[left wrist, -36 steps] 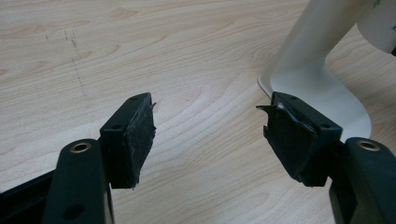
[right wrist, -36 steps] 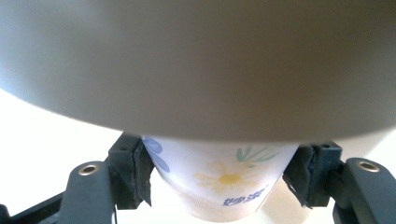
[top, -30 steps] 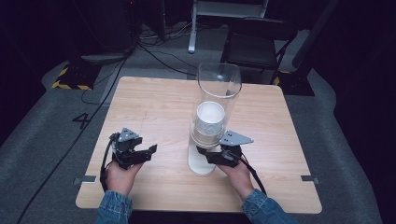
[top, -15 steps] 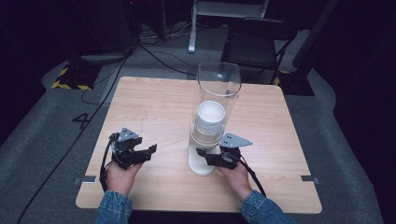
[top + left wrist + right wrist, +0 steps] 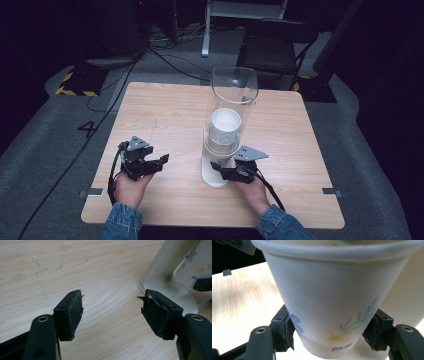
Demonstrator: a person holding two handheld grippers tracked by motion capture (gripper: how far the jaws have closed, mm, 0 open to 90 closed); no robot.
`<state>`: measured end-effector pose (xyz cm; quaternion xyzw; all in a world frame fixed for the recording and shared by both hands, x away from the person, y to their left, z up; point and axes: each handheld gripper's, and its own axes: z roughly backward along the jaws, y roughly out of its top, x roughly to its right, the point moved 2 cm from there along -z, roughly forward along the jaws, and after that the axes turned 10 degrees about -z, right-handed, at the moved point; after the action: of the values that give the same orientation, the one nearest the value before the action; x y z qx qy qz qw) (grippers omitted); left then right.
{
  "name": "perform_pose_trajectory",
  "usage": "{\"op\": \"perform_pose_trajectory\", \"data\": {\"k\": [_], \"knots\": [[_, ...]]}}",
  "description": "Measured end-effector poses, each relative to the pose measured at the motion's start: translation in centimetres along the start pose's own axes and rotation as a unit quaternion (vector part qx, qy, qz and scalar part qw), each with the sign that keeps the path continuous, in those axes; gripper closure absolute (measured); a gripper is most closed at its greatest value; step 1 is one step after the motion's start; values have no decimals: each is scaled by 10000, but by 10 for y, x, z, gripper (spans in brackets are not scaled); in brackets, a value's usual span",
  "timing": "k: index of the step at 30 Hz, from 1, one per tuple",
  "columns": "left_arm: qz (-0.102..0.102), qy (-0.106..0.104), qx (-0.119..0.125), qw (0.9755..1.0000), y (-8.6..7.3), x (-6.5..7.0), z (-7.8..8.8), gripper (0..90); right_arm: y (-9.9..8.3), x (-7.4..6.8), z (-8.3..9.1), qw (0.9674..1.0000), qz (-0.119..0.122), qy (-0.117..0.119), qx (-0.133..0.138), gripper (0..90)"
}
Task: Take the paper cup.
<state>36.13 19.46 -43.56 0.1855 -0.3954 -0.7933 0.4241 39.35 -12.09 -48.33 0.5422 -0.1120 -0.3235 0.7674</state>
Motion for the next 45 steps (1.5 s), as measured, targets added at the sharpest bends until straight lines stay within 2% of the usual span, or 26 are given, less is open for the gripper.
{"op": "perform_pose_trajectory", "data": {"k": [7, 17, 21, 27, 39, 45], "knots": [[-18, -33, -4, 10000, 2, 0, -2, 328, -8, 3, -4, 9993, -75, -84, -347, 354], [-3, -71, -19, 10000, 3, -2, -5, 328, -16, 3, -5, 9982, -159, -113, -574, 354], [5, -105, -29, 9999, 4, -1, -7, 328, -18, 1, -5, 9976, -104, -111, -681, 353], [-42, -139, -31, 9999, 7, -1, -11, 328, -21, 1, -5, 9955, -155, -133, -928, 352], [-37, -180, -22, 9998, 10, -1, -17, 328, -23, 3, 0, 9937, -178, -259, -1080, 352], [-16, -192, -23, 9998, 11, -3, -21, 328, -26, 5, 8, 9928, -165, -391, -1119, 351]]}}
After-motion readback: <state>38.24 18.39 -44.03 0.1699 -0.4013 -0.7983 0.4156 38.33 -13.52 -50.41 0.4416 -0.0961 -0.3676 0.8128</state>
